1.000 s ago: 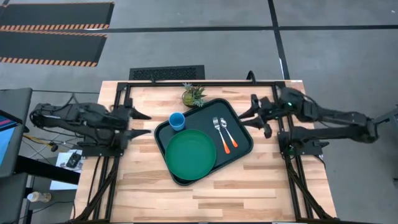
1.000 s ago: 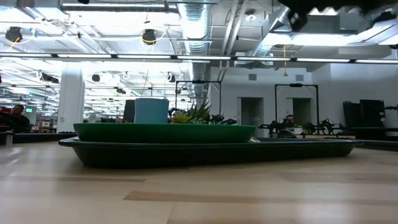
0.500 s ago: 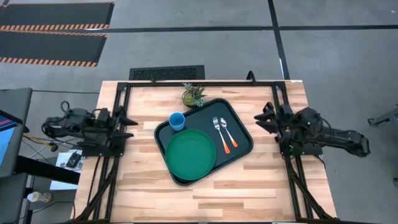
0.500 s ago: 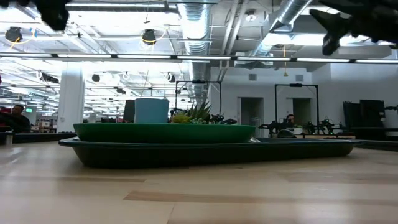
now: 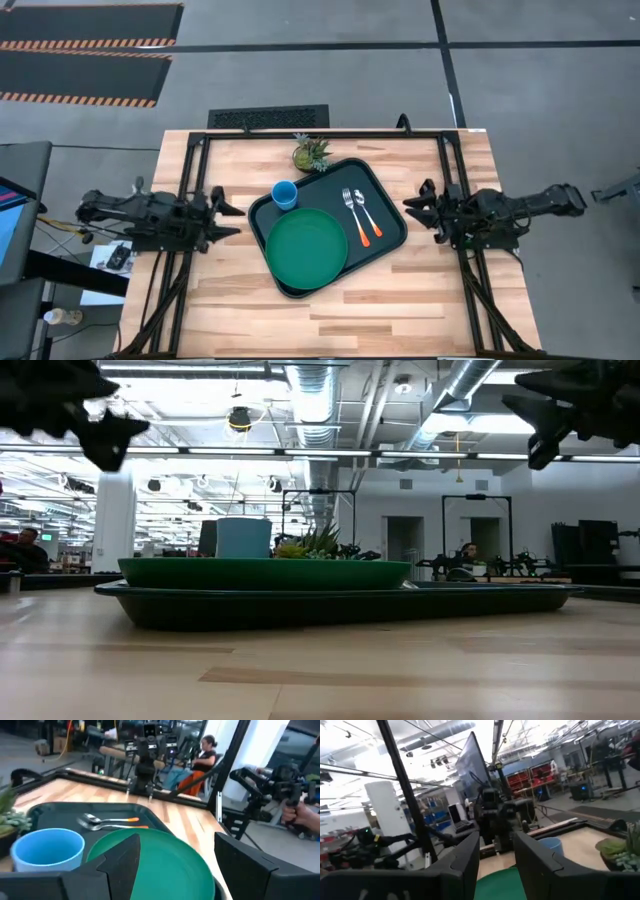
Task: Pick and place plate/cup/fork/spoon on tray
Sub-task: Return to Home Position
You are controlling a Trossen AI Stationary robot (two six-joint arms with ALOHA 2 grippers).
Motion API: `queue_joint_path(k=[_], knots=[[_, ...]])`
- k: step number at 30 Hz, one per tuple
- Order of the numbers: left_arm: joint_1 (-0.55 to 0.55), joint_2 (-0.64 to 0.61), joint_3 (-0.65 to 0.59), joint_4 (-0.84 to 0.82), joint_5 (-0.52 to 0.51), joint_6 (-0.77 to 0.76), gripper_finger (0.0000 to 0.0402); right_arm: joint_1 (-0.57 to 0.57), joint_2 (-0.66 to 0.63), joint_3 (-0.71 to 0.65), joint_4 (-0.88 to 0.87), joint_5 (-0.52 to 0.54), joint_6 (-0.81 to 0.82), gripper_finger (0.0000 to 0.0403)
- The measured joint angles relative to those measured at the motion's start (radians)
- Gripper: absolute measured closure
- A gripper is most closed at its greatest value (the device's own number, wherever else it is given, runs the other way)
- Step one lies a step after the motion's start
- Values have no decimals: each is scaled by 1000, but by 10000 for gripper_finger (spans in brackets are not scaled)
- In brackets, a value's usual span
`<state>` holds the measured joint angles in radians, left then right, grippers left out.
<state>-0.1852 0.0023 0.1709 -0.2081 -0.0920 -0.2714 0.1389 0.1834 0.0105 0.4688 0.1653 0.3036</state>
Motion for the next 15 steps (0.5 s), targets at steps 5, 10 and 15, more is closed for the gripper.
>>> queue_joint_path(k=[5,10,15], knots=[[3,11,-159,242,47,-38,162,59,13,0,-24,91,-25,255],[6,9,-160,240,53,25,161,62,21,0,-68,95,-40,255],[7,9,-161,251,-5,77,161,51,23,0,-106,109,-54,255]])
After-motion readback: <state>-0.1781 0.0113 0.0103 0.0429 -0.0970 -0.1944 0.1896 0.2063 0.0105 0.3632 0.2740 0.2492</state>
